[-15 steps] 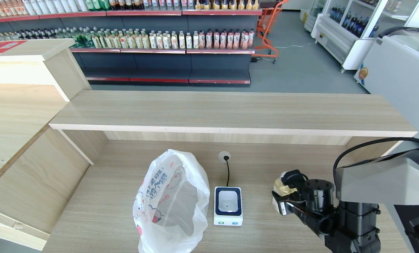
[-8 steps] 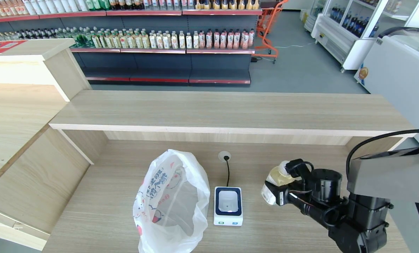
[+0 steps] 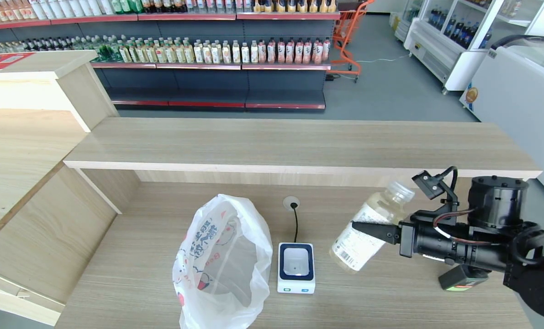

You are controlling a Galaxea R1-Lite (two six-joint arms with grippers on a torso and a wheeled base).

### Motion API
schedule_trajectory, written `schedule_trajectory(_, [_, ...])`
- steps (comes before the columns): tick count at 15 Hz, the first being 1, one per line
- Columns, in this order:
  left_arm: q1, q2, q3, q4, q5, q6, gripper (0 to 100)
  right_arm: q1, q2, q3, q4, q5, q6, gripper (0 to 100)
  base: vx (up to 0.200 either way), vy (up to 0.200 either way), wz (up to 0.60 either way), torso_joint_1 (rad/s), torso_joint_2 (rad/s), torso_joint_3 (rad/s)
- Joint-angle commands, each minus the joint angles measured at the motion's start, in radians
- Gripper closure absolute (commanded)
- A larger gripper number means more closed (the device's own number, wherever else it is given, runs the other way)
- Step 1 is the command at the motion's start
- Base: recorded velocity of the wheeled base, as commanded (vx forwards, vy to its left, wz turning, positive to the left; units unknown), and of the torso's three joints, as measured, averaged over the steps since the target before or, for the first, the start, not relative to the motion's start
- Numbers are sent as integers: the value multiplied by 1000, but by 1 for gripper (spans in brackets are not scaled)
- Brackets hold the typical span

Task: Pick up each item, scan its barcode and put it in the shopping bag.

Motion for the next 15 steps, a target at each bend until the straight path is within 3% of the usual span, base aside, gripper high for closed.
schedule_trajectory(1, [1,0,0,0,0,0,0,18,-175,6,74,51,18,100,0,0,0,0,0,0])
schedule_trajectory(4, [1,0,0,0,0,-1,0,98,-231,6,90,57,93,100,0,0,0,0,0,0])
schedule_trajectory(8, [1,0,0,0,0,0,0,177,-238,31,90,58,90,100,0,0,0,0,0,0])
schedule_trajectory(15, [1,0,0,0,1,-1,0,205,-241,54,102,58,81,100,0,0,0,0,0,0])
